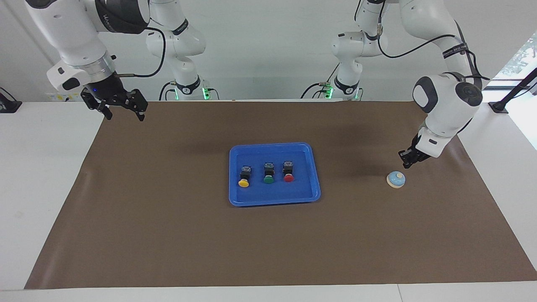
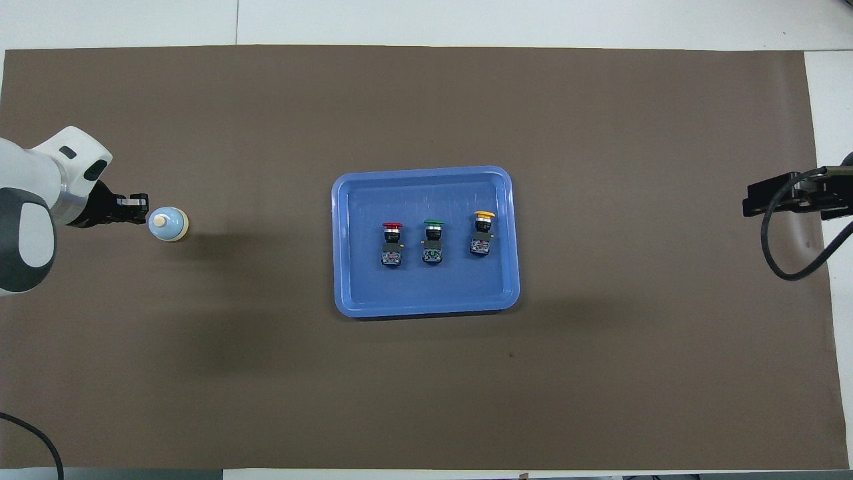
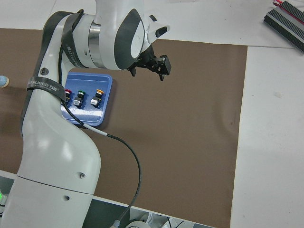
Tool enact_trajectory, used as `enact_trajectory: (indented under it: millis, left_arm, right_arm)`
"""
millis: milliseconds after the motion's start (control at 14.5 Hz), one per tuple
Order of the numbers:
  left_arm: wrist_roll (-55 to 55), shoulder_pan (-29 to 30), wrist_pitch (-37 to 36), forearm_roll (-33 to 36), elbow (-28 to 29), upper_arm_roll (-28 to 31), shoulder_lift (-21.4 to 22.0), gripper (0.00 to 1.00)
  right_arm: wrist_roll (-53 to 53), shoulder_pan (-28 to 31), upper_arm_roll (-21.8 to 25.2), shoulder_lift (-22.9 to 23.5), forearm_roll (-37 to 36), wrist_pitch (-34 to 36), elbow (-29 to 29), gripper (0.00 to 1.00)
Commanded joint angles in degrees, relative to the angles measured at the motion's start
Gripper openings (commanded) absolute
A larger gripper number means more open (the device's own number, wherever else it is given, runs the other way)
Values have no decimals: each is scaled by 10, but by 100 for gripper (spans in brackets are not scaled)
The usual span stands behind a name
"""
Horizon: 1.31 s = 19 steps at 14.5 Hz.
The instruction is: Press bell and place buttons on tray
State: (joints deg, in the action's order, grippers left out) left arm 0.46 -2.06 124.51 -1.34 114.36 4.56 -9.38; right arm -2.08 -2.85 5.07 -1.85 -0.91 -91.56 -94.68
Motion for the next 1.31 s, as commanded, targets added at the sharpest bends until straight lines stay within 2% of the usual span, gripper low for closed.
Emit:
enact_trajectory:
  millis: [0, 622, 760, 899, 968, 1037, 1175, 1244]
  left_arm:
    - [14, 1, 58, 7, 38, 3, 2, 0]
    - [14, -3, 141, 6, 102, 3, -10, 0]
    - [14, -4, 123, 6, 80, 3, -11, 0]
    - [14, -5, 41, 6, 18, 3, -8, 0]
    - [13, -5, -17, 6, -21, 3, -7, 6]
    - [13, -4, -67, 6, -55, 3, -6, 18]
    - [12, -7, -118, 6, -84, 2, 3, 48]
    - [9, -7, -120, 6, -84, 2, 9, 80]
  right_arm:
    - [4, 9, -9, -16, -6, -4, -17, 100]
    - [4, 9, -9, -16, -6, -4, -17, 100]
    - [4, 9, -9, -16, -6, -4, -17, 100]
    - [4, 9, -9, -16, -6, -4, -17, 100]
    - [4, 9, -9, -16, -6, -4, -17, 100]
    - [4, 9, -9, -16, -6, -4, -17, 100]
    - [4, 9, -9, -16, -6, -4, -17, 100]
    - [4, 9, -9, -16, -6, -4, -17, 100]
